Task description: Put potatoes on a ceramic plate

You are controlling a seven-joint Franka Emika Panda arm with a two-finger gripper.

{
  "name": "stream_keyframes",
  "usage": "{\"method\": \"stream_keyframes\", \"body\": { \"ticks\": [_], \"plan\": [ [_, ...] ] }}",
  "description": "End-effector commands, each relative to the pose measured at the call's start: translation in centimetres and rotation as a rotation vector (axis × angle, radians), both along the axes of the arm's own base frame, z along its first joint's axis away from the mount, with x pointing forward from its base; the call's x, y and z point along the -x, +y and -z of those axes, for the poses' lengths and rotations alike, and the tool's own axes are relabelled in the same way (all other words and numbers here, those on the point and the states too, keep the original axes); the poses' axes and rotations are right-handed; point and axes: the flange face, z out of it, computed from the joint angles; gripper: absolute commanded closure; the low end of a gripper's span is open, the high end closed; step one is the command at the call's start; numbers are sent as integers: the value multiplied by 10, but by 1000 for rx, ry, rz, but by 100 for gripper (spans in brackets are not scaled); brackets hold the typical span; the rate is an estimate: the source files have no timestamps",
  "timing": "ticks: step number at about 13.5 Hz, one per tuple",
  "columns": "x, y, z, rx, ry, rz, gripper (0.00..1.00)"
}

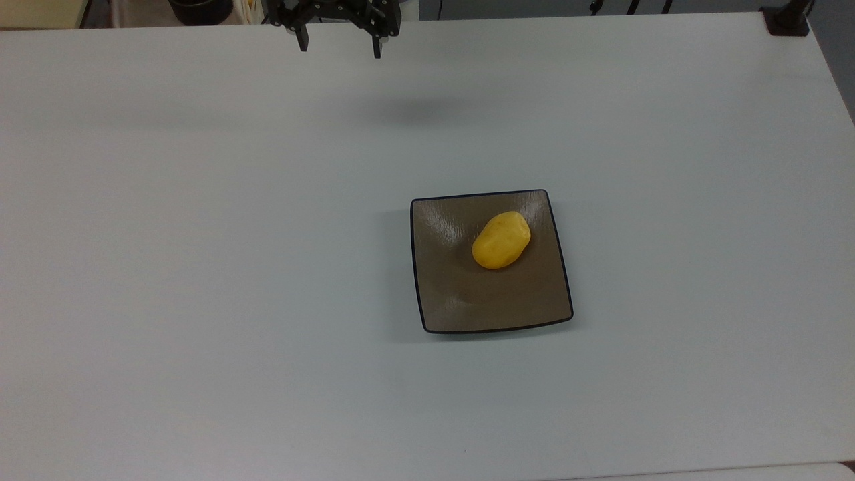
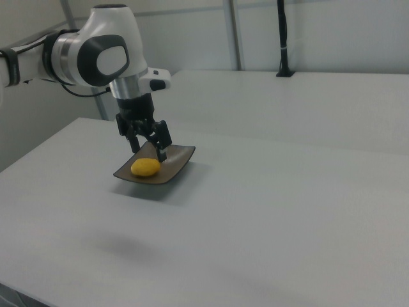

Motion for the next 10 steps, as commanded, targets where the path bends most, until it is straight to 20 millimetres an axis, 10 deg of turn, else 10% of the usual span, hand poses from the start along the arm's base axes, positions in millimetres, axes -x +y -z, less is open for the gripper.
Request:
{"method": "stream_keyframes", "body": {
  "ticks": [1, 10],
  "plan": [
    [-12, 3, 2, -2, -45, 44, 0],
    [-12, 8, 1, 3, -48, 47, 0]
  ]
}}
